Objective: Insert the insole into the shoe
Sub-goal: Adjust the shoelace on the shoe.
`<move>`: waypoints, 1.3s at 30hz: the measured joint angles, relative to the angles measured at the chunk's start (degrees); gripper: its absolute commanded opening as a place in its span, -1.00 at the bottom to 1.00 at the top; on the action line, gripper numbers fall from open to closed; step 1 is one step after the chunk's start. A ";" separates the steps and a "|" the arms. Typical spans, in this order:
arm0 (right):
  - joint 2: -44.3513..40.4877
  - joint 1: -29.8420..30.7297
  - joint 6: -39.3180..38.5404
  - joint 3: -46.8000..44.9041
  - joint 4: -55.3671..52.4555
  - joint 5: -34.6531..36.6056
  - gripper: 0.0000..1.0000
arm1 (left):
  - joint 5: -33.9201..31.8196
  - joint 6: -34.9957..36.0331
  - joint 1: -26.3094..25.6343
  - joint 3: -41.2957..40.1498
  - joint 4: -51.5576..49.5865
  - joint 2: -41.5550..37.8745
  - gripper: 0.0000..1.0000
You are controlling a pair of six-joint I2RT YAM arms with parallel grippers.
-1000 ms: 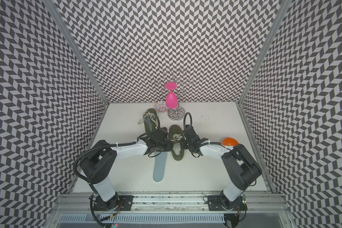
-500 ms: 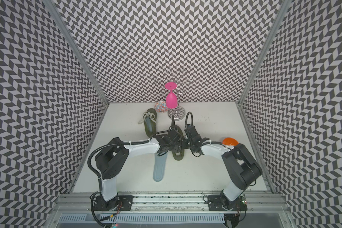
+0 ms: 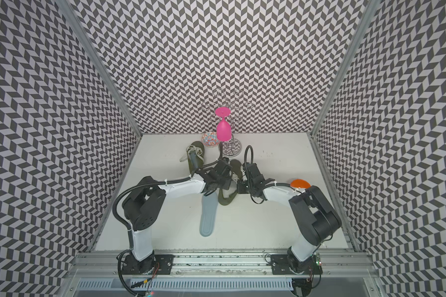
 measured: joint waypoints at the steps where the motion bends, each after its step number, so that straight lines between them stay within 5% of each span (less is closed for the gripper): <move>1: 0.04 -0.11 -0.04 0.02 0.57 -0.81 -0.73 | 2.93 -0.92 1.36 -2.03 1.31 -1.42 -0.90; 7: 0.74 -0.68 -0.52 0.55 1.95 -5.42 -0.74 | 19.19 -8.39 7.63 -12.85 12.22 -3.63 -0.92; 11: 1.42 -1.90 -0.59 0.76 2.29 -7.45 -0.74 | 23.67 -13.05 8.68 -15.82 18.12 -3.78 -0.88; 17: 1.66 -3.30 -0.68 0.76 2.62 -9.18 -0.77 | 24.02 -20.61 8.00 -18.03 22.62 -3.78 -0.74; 27: 1.84 -5.79 -2.12 0.76 1.77 -5.79 -0.77 | 23.56 -18.38 3.10 -11.69 12.72 -3.78 -0.48; 35: 1.84 -5.99 -2.54 0.76 1.16 -3.54 -0.78 | 22.84 -14.97 3.04 -6.54 7.39 -2.25 -0.99; 39: 1.92 -6.43 -2.78 0.85 0.90 -3.56 -0.81 | 23.19 -14.71 3.06 -6.93 7.69 -2.14 -1.00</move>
